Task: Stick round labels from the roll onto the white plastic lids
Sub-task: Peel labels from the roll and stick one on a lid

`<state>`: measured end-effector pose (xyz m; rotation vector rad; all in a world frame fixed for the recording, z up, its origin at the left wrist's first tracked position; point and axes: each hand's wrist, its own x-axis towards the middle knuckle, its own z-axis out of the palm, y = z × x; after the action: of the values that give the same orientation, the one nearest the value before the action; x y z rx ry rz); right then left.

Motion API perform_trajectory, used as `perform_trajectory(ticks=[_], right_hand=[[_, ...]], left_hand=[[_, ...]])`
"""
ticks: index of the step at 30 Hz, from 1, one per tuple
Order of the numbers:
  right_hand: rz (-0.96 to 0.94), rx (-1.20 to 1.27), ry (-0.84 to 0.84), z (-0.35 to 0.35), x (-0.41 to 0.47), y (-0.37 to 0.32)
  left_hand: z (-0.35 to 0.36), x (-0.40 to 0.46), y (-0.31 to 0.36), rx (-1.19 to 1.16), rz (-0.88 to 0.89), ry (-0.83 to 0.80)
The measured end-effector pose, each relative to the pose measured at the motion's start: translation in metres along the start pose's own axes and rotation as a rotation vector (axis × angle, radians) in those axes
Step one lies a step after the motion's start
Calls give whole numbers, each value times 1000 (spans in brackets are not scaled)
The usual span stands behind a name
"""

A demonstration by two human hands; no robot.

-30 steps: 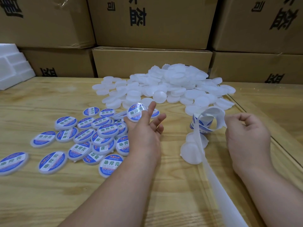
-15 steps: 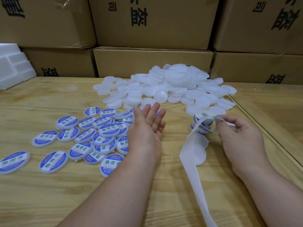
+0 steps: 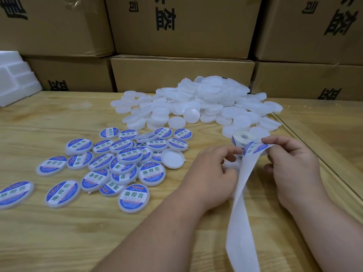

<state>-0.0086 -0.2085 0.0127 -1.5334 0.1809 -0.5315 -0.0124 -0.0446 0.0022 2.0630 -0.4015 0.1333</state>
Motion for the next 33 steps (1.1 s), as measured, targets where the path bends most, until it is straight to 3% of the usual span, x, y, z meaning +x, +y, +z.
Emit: perform_trajectory(ticks=[11,18,33], right_hand=[[-16,65,-168,1,-7,-5],[-35,121,-167,0,-13,-14],[195,296,-383,0,-12,-17]], left_hand=[[0,-1,-1,130,36,-63],[-3,-4,7,-123,17,-5],[-8,-5,14,-432,-19,8]])
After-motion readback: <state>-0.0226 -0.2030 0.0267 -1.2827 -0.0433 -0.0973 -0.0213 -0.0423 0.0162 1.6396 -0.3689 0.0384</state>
